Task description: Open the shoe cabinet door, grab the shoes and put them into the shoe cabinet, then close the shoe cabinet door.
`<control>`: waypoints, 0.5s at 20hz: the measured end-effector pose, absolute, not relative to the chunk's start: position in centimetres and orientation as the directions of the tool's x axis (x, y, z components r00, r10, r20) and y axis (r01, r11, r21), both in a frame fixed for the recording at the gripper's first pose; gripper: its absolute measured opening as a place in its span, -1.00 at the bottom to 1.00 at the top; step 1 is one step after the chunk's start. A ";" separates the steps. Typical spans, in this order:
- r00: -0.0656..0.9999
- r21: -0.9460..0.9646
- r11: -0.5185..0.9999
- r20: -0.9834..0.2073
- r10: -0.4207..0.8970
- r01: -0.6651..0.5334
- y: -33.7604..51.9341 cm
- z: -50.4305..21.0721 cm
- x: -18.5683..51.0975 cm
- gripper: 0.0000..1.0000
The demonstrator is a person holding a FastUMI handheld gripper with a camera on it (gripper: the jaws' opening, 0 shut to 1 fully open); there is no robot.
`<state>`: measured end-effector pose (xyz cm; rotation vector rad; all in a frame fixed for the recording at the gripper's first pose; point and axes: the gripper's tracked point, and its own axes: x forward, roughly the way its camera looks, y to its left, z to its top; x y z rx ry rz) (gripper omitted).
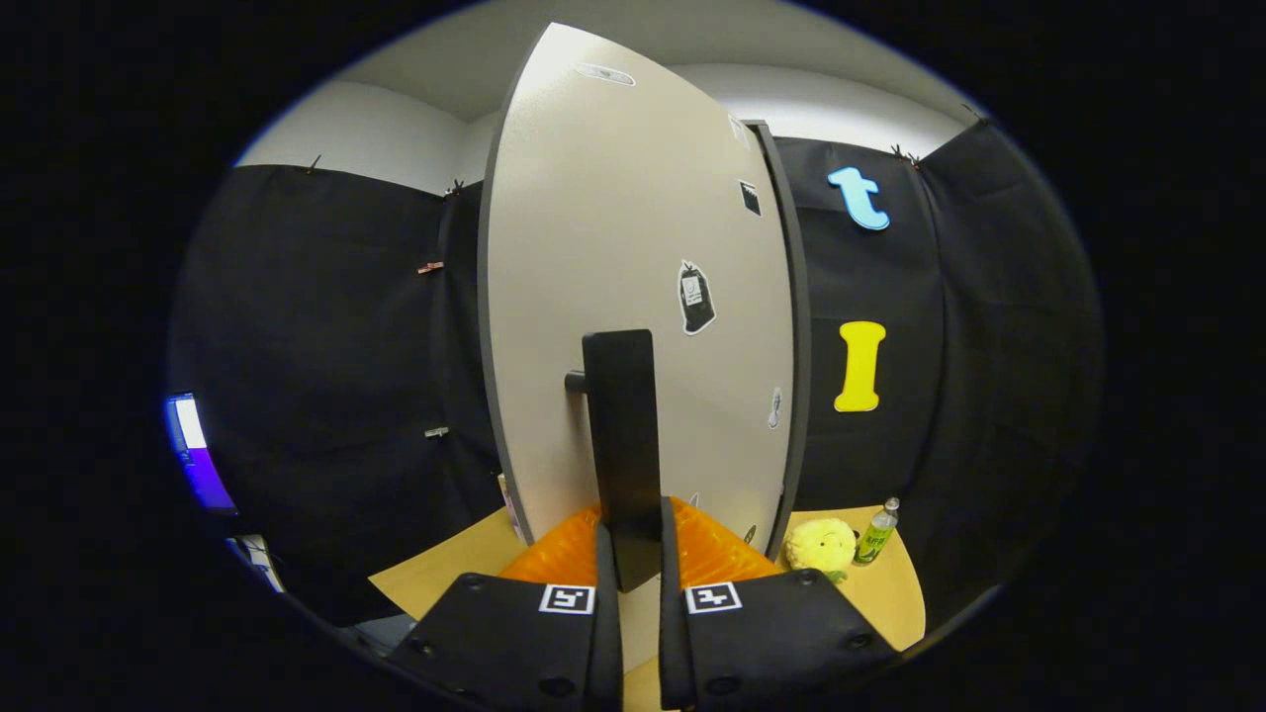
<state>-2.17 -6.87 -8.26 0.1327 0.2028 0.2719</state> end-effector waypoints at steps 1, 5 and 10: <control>0.947 0.159 0.957 -0.176 0.267 -0.241 -7.6 -8.2 -2.4 -0.63; 0.967 0.146 0.975 -0.165 0.193 -0.170 -10.4 -8.2 -2.7 -0.64; 0.983 0.157 0.986 -0.164 0.077 -0.051 -14.2 -8.3 -2.8 -0.66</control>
